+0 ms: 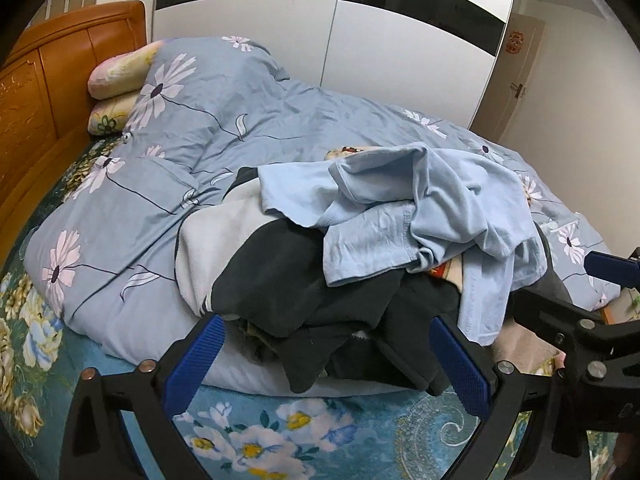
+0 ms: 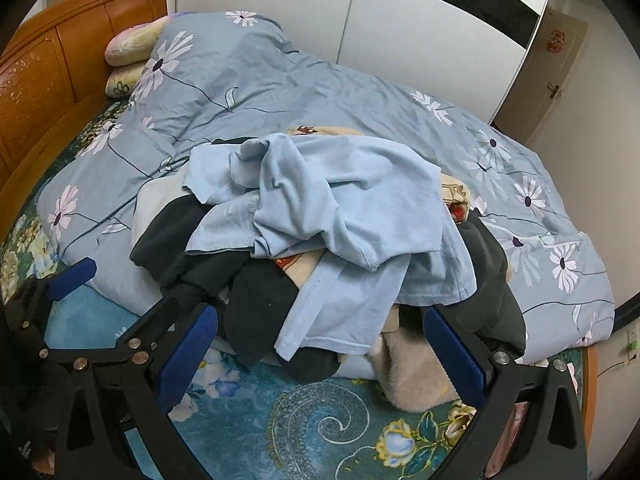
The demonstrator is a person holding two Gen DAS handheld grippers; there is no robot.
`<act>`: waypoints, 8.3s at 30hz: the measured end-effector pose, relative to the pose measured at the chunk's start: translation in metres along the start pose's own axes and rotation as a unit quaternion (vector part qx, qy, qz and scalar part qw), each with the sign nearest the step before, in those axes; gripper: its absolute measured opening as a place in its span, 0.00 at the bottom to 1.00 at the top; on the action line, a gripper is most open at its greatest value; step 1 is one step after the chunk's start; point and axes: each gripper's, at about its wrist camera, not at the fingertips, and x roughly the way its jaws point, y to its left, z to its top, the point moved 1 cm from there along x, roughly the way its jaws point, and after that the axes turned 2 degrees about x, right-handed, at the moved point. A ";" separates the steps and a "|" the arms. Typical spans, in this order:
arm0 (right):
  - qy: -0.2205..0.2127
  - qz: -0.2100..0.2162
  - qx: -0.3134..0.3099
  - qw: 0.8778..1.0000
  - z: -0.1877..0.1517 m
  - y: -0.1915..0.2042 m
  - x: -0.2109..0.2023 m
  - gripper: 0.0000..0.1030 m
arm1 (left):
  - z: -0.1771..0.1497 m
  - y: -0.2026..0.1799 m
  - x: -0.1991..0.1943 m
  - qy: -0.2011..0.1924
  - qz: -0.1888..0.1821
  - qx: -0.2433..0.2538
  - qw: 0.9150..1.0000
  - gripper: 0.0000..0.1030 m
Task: Fold clothes
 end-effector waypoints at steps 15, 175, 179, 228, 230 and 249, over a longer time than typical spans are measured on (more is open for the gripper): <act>0.025 0.010 0.019 0.999 0.021 0.005 0.033 1.00 | 0.013 0.017 0.030 0.006 -0.008 -0.030 1.000 1.00; 0.316 0.038 0.116 0.941 -0.150 -0.107 0.136 0.57 | -0.097 0.077 0.064 0.262 -0.131 -0.247 0.924 0.43; 0.294 0.033 0.123 0.947 -0.144 -0.110 0.120 0.57 | -0.121 0.112 0.030 0.253 -0.085 -0.231 0.936 0.44; 0.355 -0.026 0.283 0.891 -0.329 -0.134 -0.020 0.57 | -0.180 0.255 -0.014 0.255 0.082 -0.169 0.948 0.06; 0.360 -0.024 0.294 0.885 -0.337 -0.135 -0.019 0.57 | -0.175 0.225 -0.023 0.264 0.070 -0.168 0.947 0.07; 0.352 0.085 0.292 0.885 -0.380 -0.142 0.043 0.50 | -0.241 0.121 -0.137 0.254 -0.003 -0.353 0.900 0.37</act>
